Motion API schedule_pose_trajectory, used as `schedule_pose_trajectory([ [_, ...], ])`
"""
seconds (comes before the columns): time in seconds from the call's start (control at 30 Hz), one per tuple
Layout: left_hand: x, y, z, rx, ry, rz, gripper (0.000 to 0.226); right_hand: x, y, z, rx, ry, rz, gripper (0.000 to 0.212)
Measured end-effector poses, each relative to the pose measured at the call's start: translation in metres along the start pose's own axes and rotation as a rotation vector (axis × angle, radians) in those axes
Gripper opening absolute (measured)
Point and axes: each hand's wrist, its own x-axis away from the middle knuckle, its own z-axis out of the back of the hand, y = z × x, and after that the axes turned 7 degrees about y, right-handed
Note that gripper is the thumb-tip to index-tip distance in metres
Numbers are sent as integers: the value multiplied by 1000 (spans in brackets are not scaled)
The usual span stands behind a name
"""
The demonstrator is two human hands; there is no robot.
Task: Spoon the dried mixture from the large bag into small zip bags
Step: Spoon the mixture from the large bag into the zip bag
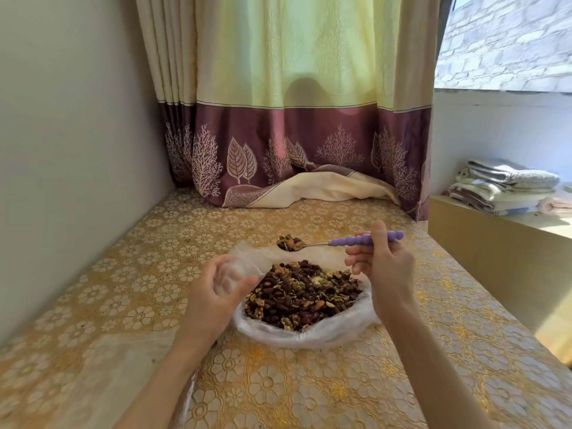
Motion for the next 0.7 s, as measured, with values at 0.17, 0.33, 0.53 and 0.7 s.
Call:
schedule_pose_trajectory([
  [0.17,0,-1,0,24,15,29,60,11,-13,-30,6,-137,44,51],
  [0.33,1,3,1,85,33,54,62,22,-15,-54,92,-312,112,48],
  [0.53,1,11,4,163,63,55,73,25,-19,-63,114,-446,148,37],
  [0.7,1,15,6,148,89,40,96,19,-23,-52,91,-383,153,29],
])
